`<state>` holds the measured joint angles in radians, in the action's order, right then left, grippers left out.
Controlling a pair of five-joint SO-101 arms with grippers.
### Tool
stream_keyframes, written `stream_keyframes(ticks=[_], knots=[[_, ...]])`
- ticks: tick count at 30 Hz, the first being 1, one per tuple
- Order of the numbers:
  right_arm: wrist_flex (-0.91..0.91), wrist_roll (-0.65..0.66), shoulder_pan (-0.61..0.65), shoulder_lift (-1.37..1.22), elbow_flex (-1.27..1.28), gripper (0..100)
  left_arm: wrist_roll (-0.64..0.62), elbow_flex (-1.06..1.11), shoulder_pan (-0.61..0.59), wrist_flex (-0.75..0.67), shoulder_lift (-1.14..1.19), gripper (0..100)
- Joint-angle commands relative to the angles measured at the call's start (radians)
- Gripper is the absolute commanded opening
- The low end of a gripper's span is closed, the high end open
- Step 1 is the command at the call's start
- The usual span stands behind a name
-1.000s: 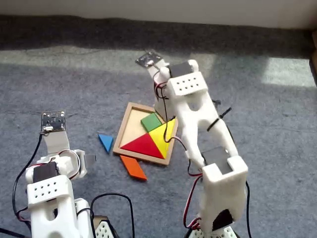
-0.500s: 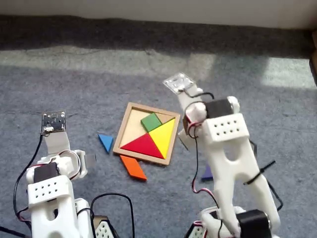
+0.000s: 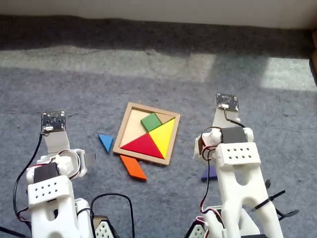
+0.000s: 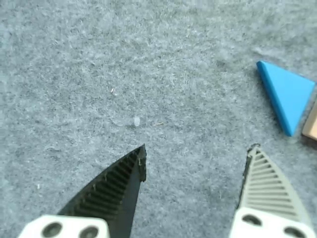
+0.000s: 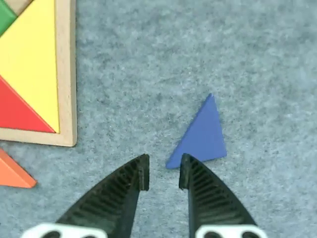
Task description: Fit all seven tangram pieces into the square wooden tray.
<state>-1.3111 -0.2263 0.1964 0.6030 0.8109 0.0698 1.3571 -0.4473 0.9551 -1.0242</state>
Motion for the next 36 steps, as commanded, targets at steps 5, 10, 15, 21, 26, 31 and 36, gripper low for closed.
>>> stream_keyframes(ticks=[5, 10, 15, 21, 26, 31, 36], knots=[[0.185, -0.206, -0.013, 0.038, 0.077, 6.8, 0.003, -0.005, -0.007, -0.015, 0.004, 31], [0.246, -0.227, -0.018, 0.038, 0.16, 6.7, 0.002, -0.005, -0.005, -0.015, 0.004, 31], [0.245, -0.336, -0.021, 0.027, 0.176, 21.4, 0.002, -0.005, -0.005, -0.015, 0.004, 31], [0.249, -0.374, -0.09, 0.024, 0.177, 27.9, 0.002, -0.005, -0.005, -0.035, 0.004, 31], [0.254, -0.373, -0.11, -0.054, 0.194, 27.9, 0.002, -0.005, -0.005, -0.035, 0.004, 31], [0.248, -0.37, -0.108, -0.248, 0.159, 27.9, 0.002, -0.005, -0.005, -0.035, 0.004, 31], [0.249, -0.373, -0.108, -0.34, 0.097, 27.9, 0.002, -0.004, -0.005, -0.035, 0.004, 31]])
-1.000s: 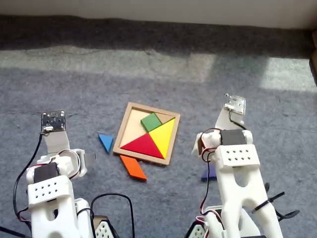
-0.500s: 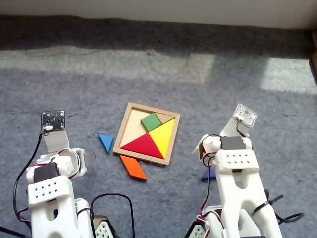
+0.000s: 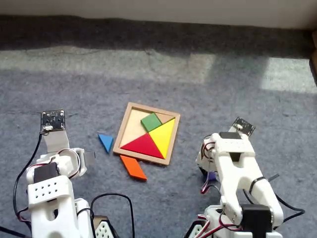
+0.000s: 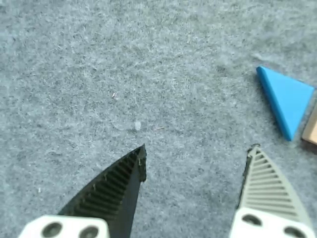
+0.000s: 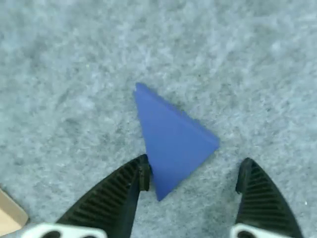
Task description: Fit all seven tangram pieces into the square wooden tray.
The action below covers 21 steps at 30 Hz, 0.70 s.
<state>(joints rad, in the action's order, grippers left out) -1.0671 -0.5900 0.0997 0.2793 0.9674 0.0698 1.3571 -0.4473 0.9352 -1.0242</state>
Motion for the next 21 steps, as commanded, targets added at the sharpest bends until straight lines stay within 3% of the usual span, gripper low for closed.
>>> stream_keyframes(ticks=[1, 15, 21], knots=[[0.008, -0.011, -0.012, -0.021, -0.061, 27.8, 0.002, -0.004, -0.005, -0.015, 0.004, 31], [0.12, -0.003, -0.008, -0.025, -0.054, 27.3, 0.002, -0.004, -0.005, -0.015, 0.004, 31], [0.12, 0.066, -0.008, -0.021, -0.061, 10.0, 0.002, -0.004, -0.005, -0.015, 0.004, 31]])
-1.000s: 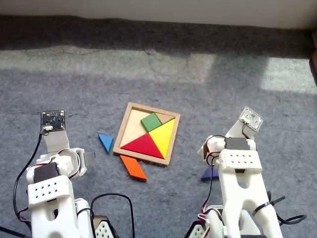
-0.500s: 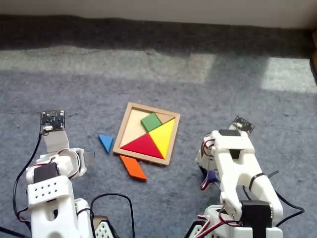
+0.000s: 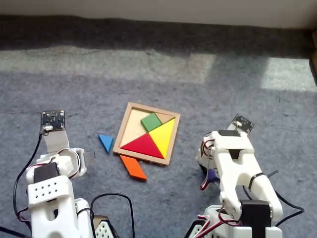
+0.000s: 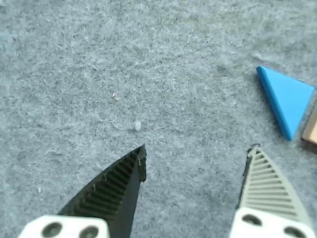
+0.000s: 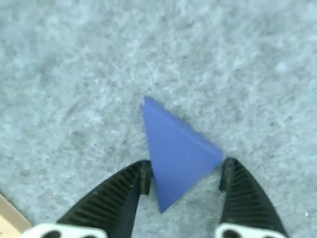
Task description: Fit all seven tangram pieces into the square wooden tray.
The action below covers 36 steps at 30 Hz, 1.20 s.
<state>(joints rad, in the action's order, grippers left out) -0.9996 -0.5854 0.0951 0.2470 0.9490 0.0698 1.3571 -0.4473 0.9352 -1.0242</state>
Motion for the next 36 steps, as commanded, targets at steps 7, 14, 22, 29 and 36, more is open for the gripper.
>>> stream_keyframes(ticks=[7, 14, 22, 29, 36], knots=[[0.048, 0.106, -0.004, 0.012, -0.042, 0.5, 0.002, -0.004, -0.005, -0.015, 0.004, 31], [-0.008, 0.143, -0.004, 0.085, -0.042, 0.5, 0.002, -0.004, -0.005, -0.015, 0.004, 31], [-0.074, 0.285, -0.005, 0.372, -0.031, 9.1, 0.002, -0.004, -0.005, -0.015, 0.004, 31], [-0.073, 0.288, -0.005, 0.302, -0.041, 18.4, 0.002, -0.004, -0.005, -0.015, 0.004, 31], [-0.074, 0.29, -0.007, 0.117, -0.171, 18.7, 0.002, -0.004, -0.005, -0.014, 0.004, 31]])
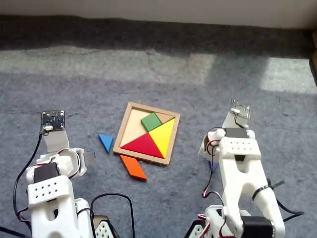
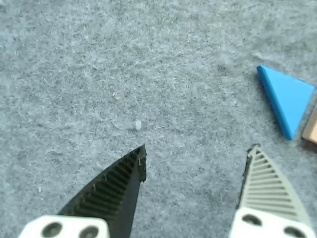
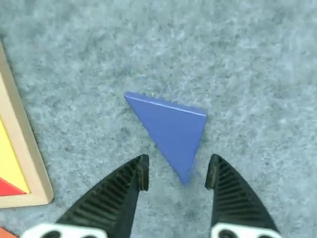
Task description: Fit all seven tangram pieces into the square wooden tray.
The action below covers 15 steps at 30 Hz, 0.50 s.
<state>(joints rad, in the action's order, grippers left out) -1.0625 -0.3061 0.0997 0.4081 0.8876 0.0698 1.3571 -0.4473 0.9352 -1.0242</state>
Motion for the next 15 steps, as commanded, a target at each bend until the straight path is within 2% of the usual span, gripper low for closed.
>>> stream_keyframes(ticks=[1, 4, 8, 15], knots=[[-0.012, 0.011, -0.012, -0.07, -0.131, 18.7, 0.002, -0.004, -0.005, -0.014, 0.004, 31], [-0.012, 0.017, -0.012, -0.15, -0.188, 18.7, 0.002, -0.004, -0.005, -0.012, 0.004, 31], [-0.016, 0.143, -0.016, -0.228, -0.242, 18.8, 0.002, -0.004, -0.005, -0.012, 0.004, 31], [-0.14, 0.236, -0.016, -0.272, -0.332, 18.8, 0.002, -0.004, -0.005, -0.012, 0.004, 31]])
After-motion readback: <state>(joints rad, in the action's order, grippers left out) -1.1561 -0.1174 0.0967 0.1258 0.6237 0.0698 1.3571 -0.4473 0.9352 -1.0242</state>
